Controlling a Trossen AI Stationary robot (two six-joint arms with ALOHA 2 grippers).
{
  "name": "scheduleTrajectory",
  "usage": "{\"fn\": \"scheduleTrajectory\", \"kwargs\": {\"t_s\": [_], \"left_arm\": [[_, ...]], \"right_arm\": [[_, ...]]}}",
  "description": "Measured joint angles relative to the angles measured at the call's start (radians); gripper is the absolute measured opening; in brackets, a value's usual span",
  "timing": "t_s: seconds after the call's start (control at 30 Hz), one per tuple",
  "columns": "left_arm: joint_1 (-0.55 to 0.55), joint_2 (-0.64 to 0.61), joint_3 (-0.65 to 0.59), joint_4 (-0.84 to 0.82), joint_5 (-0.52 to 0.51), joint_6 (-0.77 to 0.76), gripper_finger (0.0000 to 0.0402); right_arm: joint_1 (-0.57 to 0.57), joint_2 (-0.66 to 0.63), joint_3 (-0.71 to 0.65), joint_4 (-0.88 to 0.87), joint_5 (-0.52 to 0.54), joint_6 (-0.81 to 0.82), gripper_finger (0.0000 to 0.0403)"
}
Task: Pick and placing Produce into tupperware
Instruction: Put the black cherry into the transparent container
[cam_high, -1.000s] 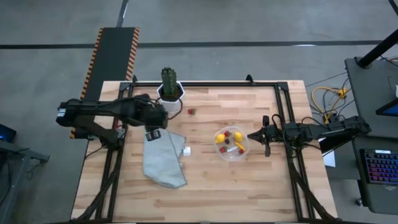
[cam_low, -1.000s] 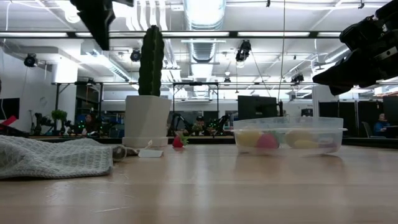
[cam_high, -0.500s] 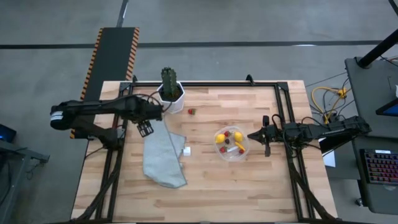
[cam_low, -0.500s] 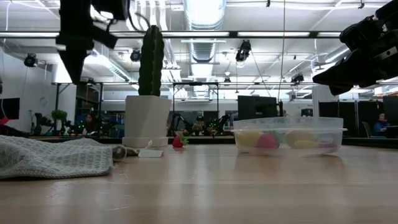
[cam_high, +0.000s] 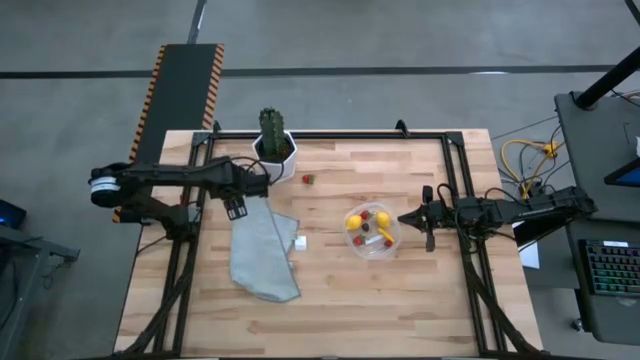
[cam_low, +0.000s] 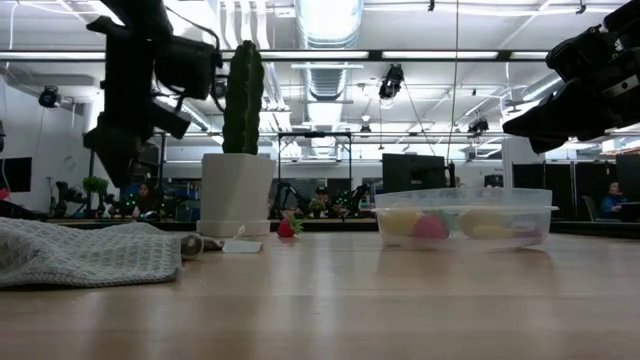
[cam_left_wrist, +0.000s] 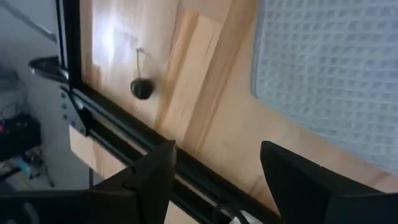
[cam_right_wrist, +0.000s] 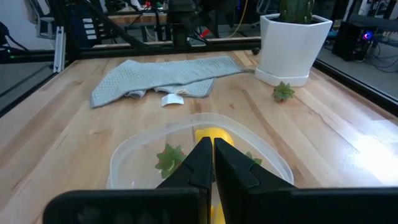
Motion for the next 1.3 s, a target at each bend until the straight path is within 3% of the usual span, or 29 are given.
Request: {"fn": "scheduleTrajectory", "kwargs": {"t_s": [0.3, 0.57, 0.67, 1.1, 1.3], "left_arm": [[-0.003, -0.016, -0.009, 0.012, -0.133, -0.035, 0.0219], [-0.002, -0.144, -0.061, 0.143, -0.141, 0.026, 0.0219], [0.000, -0.218, -0.118, 0.237, -0.129, 0.049, 0.0219], [0.042, -0.356, -0.110, 0.219, -0.105, 0.133, 0.0219], [0.135, -0.426, -0.107, 0.199, 0.070, 0.164, 0.0218]], "right_arm": [[0.000, 0.000, 0.000, 0.000, 0.000, 0.000, 0.0009], [0.000, 0.000, 0.000, -0.001, 0.000, 0.019, 0.0009], [0.000, 0.001, 0.000, -0.001, 0.000, 0.021, 0.0009], [0.000, 0.001, 0.000, -0.001, 0.000, 0.022, 0.0009], [0.000, 0.001, 0.000, -0.001, 0.000, 0.019, 0.0009]]}}
